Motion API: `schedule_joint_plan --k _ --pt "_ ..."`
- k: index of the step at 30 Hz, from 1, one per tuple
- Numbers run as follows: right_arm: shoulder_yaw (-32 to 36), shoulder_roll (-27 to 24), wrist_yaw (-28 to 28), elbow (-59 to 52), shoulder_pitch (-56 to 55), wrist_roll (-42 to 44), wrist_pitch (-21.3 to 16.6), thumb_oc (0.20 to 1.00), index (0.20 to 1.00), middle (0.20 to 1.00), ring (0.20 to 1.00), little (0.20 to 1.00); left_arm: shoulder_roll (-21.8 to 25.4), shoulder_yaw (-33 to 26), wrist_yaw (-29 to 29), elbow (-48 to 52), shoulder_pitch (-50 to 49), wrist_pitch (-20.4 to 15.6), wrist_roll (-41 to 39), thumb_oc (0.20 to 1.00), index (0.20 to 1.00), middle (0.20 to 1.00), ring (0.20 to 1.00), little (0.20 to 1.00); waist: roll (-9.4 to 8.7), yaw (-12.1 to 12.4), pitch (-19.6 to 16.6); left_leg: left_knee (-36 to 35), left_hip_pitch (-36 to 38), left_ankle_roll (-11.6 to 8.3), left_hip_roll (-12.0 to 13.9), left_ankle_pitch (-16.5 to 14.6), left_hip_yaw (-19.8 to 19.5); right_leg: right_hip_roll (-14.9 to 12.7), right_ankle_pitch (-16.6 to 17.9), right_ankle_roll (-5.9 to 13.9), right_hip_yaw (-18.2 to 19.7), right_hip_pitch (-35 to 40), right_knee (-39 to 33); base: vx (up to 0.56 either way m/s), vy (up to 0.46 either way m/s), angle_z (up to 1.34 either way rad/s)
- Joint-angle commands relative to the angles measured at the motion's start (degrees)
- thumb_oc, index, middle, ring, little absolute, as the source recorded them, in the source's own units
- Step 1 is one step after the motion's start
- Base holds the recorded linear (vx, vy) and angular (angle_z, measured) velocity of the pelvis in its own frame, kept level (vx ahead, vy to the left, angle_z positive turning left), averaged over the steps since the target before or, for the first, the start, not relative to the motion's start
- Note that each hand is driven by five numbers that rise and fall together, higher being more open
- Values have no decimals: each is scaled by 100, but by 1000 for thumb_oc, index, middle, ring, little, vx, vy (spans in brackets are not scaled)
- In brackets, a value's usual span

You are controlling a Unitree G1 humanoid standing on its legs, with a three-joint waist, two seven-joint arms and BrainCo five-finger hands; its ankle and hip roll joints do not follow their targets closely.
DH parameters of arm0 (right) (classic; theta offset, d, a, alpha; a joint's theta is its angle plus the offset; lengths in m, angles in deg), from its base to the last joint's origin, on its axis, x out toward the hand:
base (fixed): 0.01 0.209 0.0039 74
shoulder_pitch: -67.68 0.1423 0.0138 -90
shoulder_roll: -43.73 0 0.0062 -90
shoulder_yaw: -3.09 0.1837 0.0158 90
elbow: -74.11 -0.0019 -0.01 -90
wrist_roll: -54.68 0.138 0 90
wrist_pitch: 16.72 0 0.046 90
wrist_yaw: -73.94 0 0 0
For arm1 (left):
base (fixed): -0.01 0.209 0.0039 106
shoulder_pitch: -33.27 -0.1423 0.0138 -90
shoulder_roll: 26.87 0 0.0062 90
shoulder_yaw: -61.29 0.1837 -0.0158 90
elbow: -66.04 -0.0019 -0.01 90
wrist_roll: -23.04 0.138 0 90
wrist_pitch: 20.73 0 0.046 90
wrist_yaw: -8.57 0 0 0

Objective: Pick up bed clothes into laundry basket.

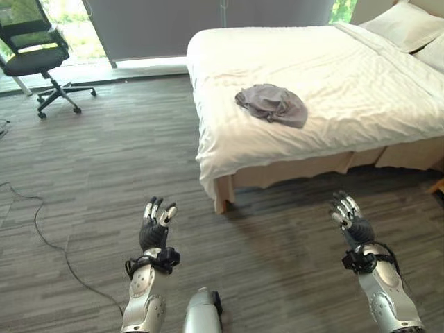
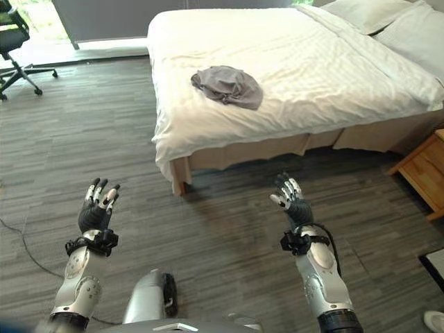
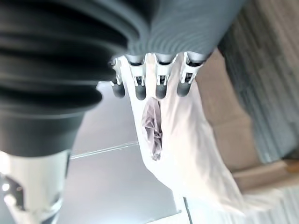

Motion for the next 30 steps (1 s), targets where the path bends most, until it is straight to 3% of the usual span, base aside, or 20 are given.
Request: schedule_joint_plan --k 1,3,4,5,6,8,10,12,14,15,16,17,18,19,21,26,30 --pt "39 -163 84 -369 171 -141 -328 1000 1000 1000 1000 1000 236 -105 -85 315 165 -266 168 1000 1000 1000 1000 1000 190 173 -30 -755 1058 -570 401 1123 -243 -366 344 167 415 -507 156 533 88 -29" --pt "-23 -132 183 -381 228 -210 -266 1000 1000 1000 1000 1000 305 -268 -98 349 61 -273 259 1000 1000 1000 1000 1000 198 271 -152 -544 1163 -517 372 1199 -166 -379 207 211 608 -296 212 570 143 -71" --pt "-90 -63 220 -350 260 -278 -229 1000 1000 1000 1000 1000 321 -359 -84 383 -61 -288 300 1000 1000 1000 1000 1000 170 357 -198 -281 1149 -450 323 1078 -126 -517 171 267 683 -249 412 573 230 -82" --pt "-162 4 206 -297 294 -342 -212 1000 1000 1000 1000 1000 335 -420 -40 373 -109 -282 324 1000 1000 1000 1000 1000 137 472 -264 -127 1155 -385 291 989 31 -714 392 404 640 -362 827 652 345 -150" --pt "-336 174 132 -242 522 -363 -164 1000 1000 1000 1000 1000 368 -478 68 406 -119 -285 254 1000 1000 1000 1000 1000 127 530 -198 -10 1363 -137 144 732 325 -1133 1065 665 510 -997 2288 580 347 -175" --pt "-454 240 203 -266 600 -417 -169 1000 1000 1000 1000 1000 450 -501 126 454 -97 -299 391 1000 1000 1000 1000 1000 178 442 -94 -115 1715 37 29 543 558 -1422 1580 803 365 -1511 3091 433 324 -142" --pt "-543 266 151 -318 620 -486 -110 1000 1000 1000 1000 1000 612 -575 167 495 -63 -271 484 1000 1000 1000 1000 1000 277 311 -26 -423 2177 118 -73 404 735 -1995 1744 813 -192 -1866 3278 357 243 -4" --pt "-501 255 177 -325 550 -447 -74 1000 1000 1000 1000 1000 663 -666 102 613 -118 -266 420 1000 1000 1000 1000 1000 351 196 -13 -702 2545 -25 -63 274 723 -2210 1463 858 -438 -2041 2728 348 47 -2" --pt "-398 175 201 -362 414 -496 -53 1000 1000 1000 1000 1000 671 -667 10 642 -115 -276 346 1000 1000 1000 1000 1000 363 108 -7 -774 2642 -121 -57 212 646 -2213 1429 873 -484 -2020 1790 234 -119 15" --pt "-310 142 205 -393 300 -533 -57 1000 1000 1000 1000 1000 679 -646 -21 592 -88 -274 355 1000 1000 1000 1000 1000 347 28 -19 -757 2603 -157 -39 235 608 -2109 1587 853 -308 -2094 918 131 -134 38" --pt "-307 142 205 -397 292 -533 -55 1000 1000 1000 1000 1000 680 -641 -22 589 -89 -276 355 1000 1000 1000 1000 1000 360 29 -25 -751 2600 -163 -22 230 603 -2083 1621 849 -326 -2061 855 147 -142 62" --pt "-262 116 188 -415 226 -565 -41 1000 1000 1000 1000 1000 700 -608 -34 556 -62 -266 370 1000 1000 1000 1000 1000 312 -6 -52 -762 2664 -201 -66 166 509 -2092 1752 939 -122 -2052 549 245 -163 106" --pt "-148 93 186 -482 74 -629 -56 1000 1000 1000 1000 1000 710 -504 -57 484 -35 -282 442 1000 1000 1000 1000 1000 200 -50 -86 -713 2742 -229 -74 20 366 -2023 1781 1022 406 -2075 209 313 -215 108" --pt "-101 67 203 -493 28 -692 -56 1000 1000 1000 1000 1000 656 -475 -130 446 -53 -268 542 1000 1000 1000 1000 1000 125 -30 -135 -648 2747 -231 -98 -28 326 -2034 1869 1084 484 -2025 237 299 -215 100" --pt "-63 -10 225 -382 40 -795 -36 1000 1000 1000 1000 1000 528 -462 -227 383 -160 -206 556 1000 1000 1000 1000 1000 41 58 -246 -610 2825 -264 -122 -85 334 -2105 2067 1109 318 -1964 207 212 -180 78" --pt "279 -679 162 -30 276 -1311 3 1000 1000 1000 1000 1000 302 -404 -518 433 -486 -131 332 1000 1000 1000 1000 1000 107 165 -407 -590 2759 -425 107 -13 143 -1797 1763 999 -40 -1558 -218 139 -165 22" --pt "172 -1459 -28 642 1197 -1728 22 1000 1000 1000 1000 1000 360 -419 -563 527 -566 -108 128 1000 1000 1000 1000 1000 140 309 -434 -596 2722 -510 239 53 2 -1647 1603 907 -156 -1403 -259 83 -117 14"
